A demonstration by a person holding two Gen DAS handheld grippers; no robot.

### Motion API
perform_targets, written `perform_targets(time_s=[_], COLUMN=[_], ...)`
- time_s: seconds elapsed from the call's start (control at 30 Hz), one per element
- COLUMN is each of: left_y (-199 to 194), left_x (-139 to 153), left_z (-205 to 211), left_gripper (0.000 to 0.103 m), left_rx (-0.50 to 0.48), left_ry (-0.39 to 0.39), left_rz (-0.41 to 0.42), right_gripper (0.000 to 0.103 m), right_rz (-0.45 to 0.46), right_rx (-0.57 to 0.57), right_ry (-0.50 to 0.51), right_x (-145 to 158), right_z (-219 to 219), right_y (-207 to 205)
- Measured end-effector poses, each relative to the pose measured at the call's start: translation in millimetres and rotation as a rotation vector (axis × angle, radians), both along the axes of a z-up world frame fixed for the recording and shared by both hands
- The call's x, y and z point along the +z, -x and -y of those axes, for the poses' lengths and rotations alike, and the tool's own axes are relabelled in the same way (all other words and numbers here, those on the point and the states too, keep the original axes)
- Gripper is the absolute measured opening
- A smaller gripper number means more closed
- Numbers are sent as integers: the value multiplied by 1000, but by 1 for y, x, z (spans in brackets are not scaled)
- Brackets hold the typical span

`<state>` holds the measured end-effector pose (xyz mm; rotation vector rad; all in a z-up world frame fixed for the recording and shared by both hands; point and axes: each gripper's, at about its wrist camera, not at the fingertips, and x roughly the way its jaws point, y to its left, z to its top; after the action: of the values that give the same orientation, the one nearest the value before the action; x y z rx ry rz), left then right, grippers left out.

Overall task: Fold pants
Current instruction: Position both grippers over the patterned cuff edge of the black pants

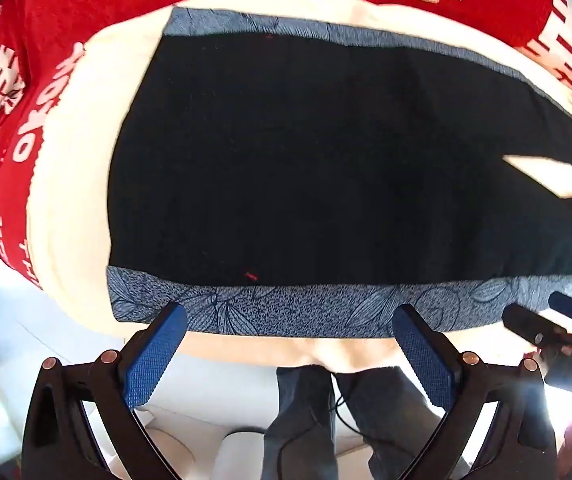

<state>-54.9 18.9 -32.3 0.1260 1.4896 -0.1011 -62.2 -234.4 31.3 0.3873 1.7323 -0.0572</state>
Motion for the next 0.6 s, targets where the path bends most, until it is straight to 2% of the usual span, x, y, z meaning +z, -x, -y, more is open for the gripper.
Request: perform_targets(time_s=[0.07, 0.13, 0.43, 0.6], left_y=[1, 10, 22, -6], left_x=[-4, -2, -4, 2], left_z=[-4, -16, -25, -10], left_gripper=[103, 103, 103, 103], left_rx=[-7, -1, -6, -21], left_ry=[-3, 18, -5, -25], left_rz=[-22, -1, 0, -5], right_gripper=[103, 103, 103, 103], right_rz=[-2, 1, 18, 10], right_rx=[-17, -19, 31, 42], right_ry=[22, 33, 111, 127], right_x=[0, 2, 10, 11], right_z=[-1, -6, -28, -36], right_y=[6, 5, -2, 4])
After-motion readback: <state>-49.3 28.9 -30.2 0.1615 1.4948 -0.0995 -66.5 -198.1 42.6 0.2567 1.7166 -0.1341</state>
